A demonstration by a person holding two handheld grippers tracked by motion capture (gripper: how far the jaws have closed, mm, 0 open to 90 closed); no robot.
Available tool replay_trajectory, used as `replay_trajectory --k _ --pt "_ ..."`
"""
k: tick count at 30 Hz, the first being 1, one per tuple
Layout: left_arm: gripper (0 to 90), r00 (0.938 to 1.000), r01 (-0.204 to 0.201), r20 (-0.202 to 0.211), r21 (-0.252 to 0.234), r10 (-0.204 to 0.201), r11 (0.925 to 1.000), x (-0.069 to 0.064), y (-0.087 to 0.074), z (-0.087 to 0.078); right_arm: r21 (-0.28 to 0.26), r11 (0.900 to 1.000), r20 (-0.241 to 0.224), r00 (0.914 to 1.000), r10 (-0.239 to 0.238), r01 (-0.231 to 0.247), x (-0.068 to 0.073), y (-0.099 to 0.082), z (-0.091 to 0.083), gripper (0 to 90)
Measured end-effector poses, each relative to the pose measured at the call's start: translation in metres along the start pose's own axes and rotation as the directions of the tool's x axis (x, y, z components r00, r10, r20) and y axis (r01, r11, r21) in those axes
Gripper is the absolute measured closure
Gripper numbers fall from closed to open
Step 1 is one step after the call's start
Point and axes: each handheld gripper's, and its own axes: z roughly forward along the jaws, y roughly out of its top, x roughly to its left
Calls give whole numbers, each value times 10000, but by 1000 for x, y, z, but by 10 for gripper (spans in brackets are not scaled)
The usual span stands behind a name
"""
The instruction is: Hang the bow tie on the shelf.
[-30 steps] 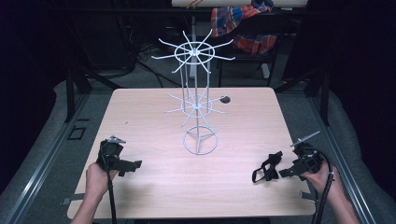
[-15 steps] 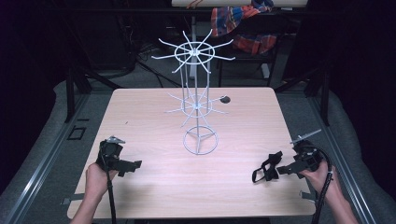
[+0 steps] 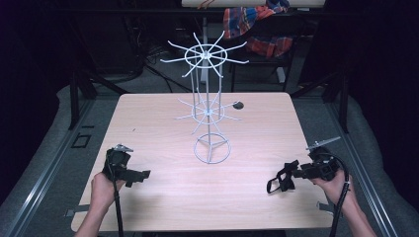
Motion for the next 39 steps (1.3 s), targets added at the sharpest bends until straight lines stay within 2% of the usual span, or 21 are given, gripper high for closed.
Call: replay_trajectory --k 1,2,3,5,7,9,10,11,14,15,20,24,31,39 --pt "0 10000 -29 -6 23 29 10000 0 0 0 -121 9999 27 10000 43 -43 0 0 0 558" --pt "0 10000 -29 -6 23 29 10000 0 0 0 -121 9999 27 10000 43 -43 0 0 0 558" --pt "0 10000 19 -38 -4 -19 10000 -1 0 1 -131 9999 25 10000 8 -8 2 2 1 608" --pt "0 10000 23 -45 10 -23 10000 -1 0 2 -77 9999 -19 10000 -93 93 2 2 2 618" --pt "0 10000 -50 -63 64 50 10000 -2 1 2 -71 10000 207 9998 -12 14 4 5 5 687" --pt "0 10000 -35 -56 86 36 10000 -2 1 2 -105 9999 208 9998 3 0 4 5 5 712" --pt "0 10000 -33 -58 88 33 10000 -2 1 2 -170 9998 221 9997 -34 38 4 5 5 751" --pt "0 10000 -29 -63 73 30 10000 -2 1 2 -321 9995 294 9996 -41 51 5 5 3 831" --pt "0 10000 -11 -67 88 11 10000 -2 1 3 -373 9992 302 9994 -162 174 6 5 1 888" --pt "0 10000 3 -62 112 -3 9999 -2 1 3 -561 9981 385 9989 -250 271 7 6 1 896" --pt "0 10000 -53 -71 109 54 9999 -2 1 2 -636 9957 666 9958 -629 671 15 8 -4 900" --pt "0 10000 -31 -62 131 31 9999 -2 1 2 -804 9934 624 9951 -772 821 20 9 -9 900" --pt "0 10000 -62 -56 124 63 9999 -2 1 3 -1237 9824 930 9873 -1286 1396 35 14 -22 900" --pt "0 9999 -95 -48 96 96 9999 -3 2 3 -1402 9755 1071 9821 -1551 1694 44 19 -26 900"
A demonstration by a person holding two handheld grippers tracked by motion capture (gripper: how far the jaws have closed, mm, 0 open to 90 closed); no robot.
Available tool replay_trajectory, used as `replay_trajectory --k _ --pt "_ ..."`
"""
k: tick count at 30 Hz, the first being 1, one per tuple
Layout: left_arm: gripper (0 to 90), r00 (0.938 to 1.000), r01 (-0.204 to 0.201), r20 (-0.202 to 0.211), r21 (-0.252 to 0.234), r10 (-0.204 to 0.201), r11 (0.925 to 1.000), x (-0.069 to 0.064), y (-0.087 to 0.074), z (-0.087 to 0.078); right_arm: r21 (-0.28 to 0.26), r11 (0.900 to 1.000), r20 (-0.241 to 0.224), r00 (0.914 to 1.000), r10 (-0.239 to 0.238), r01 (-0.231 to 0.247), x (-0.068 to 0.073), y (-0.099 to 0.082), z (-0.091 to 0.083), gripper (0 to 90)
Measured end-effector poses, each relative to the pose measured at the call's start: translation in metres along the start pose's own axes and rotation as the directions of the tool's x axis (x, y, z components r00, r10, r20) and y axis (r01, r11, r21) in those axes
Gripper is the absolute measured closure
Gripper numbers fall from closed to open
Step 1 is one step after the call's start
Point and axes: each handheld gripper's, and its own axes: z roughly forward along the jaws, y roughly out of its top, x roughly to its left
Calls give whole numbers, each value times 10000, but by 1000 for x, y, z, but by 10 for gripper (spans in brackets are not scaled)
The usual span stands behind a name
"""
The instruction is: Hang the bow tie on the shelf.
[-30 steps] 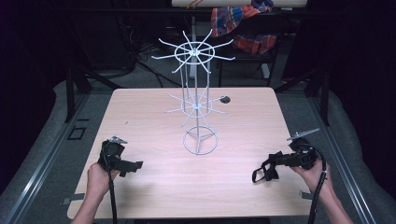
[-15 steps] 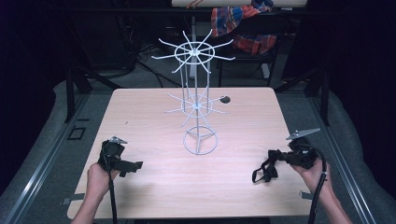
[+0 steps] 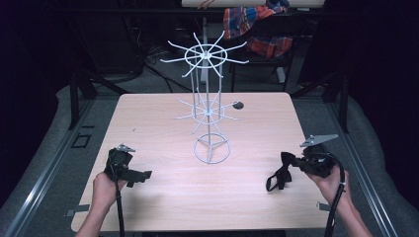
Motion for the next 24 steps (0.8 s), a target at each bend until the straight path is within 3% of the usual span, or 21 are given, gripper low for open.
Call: replay_trajectory --k 24 --pt "0 10000 79 15 -115 -78 9999 0 -1 -1 -410 9991 -164 9998 -148 141 13 23 -17 900"
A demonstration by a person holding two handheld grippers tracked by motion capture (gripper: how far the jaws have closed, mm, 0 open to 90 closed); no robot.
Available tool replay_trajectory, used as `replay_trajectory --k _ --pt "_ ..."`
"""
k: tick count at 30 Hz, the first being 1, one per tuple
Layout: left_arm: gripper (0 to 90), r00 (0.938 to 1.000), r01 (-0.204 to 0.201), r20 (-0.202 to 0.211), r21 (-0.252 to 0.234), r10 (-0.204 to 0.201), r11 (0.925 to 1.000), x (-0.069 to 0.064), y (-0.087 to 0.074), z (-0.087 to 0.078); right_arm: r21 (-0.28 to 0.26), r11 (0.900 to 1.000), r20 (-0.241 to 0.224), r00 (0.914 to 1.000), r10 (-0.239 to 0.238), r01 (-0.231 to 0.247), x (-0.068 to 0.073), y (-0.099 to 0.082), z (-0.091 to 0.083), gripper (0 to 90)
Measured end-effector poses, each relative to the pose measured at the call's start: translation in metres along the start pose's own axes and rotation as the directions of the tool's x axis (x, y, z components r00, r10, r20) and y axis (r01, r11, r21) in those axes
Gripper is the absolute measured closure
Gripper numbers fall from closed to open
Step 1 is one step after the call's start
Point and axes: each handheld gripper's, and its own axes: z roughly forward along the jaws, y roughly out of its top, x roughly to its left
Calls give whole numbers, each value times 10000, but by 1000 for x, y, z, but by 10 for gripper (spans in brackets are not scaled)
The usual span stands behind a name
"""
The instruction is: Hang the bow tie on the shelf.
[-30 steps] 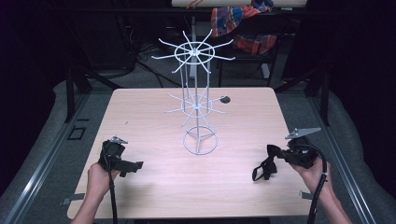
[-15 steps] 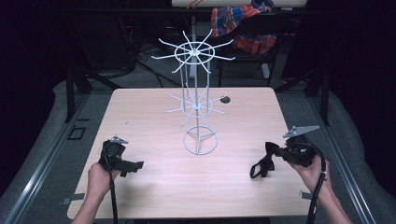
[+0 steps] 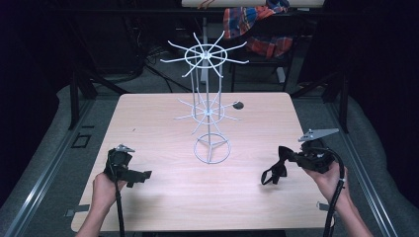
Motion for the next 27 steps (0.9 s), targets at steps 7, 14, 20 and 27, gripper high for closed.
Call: replay_trajectory --k 7,14,20,27 --pt "0 10000 26 -59 13 -26 10000 2 0 1 -141 9999 -44 9999 -100 100 -2 14 3 900" --pt "0 10000 -68 -30 74 68 9999 0 0 1 -233 9994 -36 9997 -254 253 2 23 4 900" --pt "0 10000 -32 -57 -7 32 10000 1 0 1 -220 9993 -85 9995 -301 299 3 29 5 900" --pt "0 9999 -59 -100 -62 58 10000 1 0 1 -341 9985 -133 9990 -424 419 6 41 8 900"
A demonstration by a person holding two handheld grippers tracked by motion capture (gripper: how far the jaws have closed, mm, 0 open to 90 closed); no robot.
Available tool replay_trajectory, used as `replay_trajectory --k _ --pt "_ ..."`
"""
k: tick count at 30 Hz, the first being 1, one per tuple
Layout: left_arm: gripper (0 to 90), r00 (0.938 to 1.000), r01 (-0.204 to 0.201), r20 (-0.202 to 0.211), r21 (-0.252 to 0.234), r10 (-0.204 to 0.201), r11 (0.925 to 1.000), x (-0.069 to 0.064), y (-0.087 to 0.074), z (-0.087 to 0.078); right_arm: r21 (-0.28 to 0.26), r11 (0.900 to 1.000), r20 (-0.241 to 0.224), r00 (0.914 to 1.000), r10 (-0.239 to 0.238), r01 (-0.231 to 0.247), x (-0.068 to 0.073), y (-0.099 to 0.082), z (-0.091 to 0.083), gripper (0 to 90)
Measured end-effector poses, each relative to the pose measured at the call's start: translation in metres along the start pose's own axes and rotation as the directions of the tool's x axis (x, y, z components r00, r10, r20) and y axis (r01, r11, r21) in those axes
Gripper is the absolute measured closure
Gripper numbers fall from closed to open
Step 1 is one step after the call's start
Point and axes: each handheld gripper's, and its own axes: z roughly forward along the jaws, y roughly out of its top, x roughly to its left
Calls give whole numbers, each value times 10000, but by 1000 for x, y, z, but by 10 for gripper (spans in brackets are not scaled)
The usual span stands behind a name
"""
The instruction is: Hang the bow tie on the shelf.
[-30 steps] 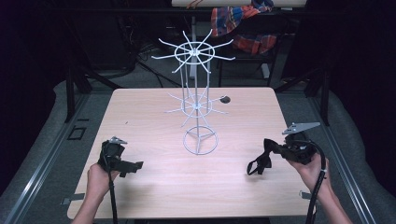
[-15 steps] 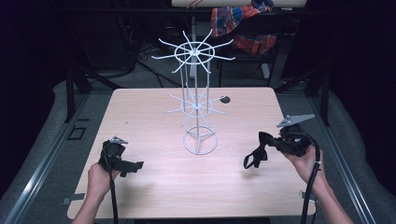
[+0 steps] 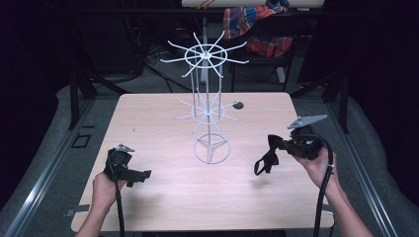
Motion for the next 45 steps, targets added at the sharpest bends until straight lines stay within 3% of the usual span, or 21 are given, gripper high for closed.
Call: replay_trajectory --k 30,45 --pt "0 9999 -69 73 78 69 9999 -1 1 1 -778 9957 -592 9967 -549 503 14 59 21 900" --pt "0 9999 -125 91 114 124 9999 -1 1 1 -1120 9913 -670 9947 -777 699 21 80 21 900"
